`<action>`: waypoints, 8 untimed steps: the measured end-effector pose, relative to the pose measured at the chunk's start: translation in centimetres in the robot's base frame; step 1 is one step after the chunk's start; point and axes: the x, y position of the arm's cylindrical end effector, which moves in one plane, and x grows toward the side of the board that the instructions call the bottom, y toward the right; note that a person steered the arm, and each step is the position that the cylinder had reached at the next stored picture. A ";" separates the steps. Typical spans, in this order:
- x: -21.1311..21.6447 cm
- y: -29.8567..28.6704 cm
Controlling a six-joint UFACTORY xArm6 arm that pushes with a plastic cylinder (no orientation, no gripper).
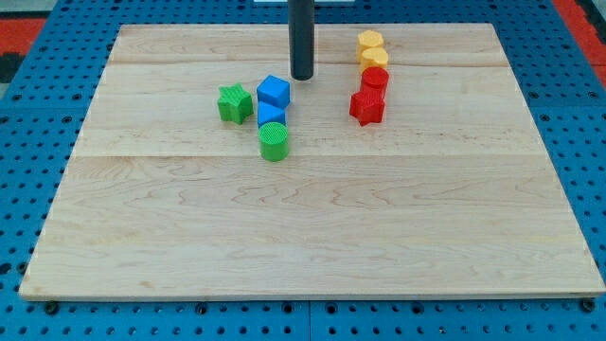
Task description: Move yellow heart on top left to red circle
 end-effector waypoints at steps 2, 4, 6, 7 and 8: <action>-0.3 0.2; -2.0 0.2; -7.7 4.0; -9.0 8.9; -6.8 14.6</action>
